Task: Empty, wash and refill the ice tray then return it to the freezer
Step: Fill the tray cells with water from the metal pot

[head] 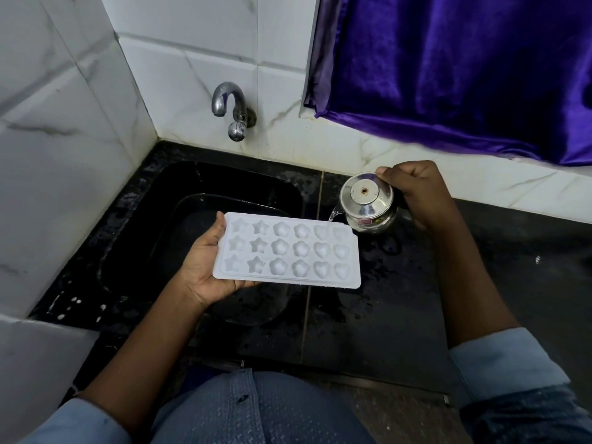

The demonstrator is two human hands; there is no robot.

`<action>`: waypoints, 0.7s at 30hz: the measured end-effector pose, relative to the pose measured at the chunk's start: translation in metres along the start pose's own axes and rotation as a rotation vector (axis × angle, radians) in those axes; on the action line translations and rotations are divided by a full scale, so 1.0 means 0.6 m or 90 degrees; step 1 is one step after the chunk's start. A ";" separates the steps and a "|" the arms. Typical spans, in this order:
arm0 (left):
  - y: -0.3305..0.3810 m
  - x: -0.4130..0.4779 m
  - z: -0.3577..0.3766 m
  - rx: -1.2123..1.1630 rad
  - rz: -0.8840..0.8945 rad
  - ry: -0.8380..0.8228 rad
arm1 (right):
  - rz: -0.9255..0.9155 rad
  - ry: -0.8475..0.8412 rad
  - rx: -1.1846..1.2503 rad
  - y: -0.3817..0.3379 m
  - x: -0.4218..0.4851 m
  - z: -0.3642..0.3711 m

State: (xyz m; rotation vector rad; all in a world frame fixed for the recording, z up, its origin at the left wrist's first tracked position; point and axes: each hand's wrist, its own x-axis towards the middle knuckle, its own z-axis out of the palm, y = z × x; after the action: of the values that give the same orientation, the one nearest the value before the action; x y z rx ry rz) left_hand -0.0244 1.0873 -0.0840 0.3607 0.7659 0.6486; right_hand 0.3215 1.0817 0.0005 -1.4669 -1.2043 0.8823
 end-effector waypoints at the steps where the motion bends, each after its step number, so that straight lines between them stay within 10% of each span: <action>1: 0.000 0.000 0.000 -0.001 -0.001 0.000 | 0.000 -0.004 0.002 -0.002 0.001 0.002; 21: 0.004 -0.002 -0.004 -0.003 -0.009 0.005 | -0.014 -0.024 -0.011 -0.020 0.018 0.018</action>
State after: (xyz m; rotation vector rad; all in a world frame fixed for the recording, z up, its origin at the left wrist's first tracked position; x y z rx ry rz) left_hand -0.0274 1.0884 -0.0838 0.3479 0.7727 0.6387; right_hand 0.3112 1.0948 0.0101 -1.4538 -1.2564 0.8904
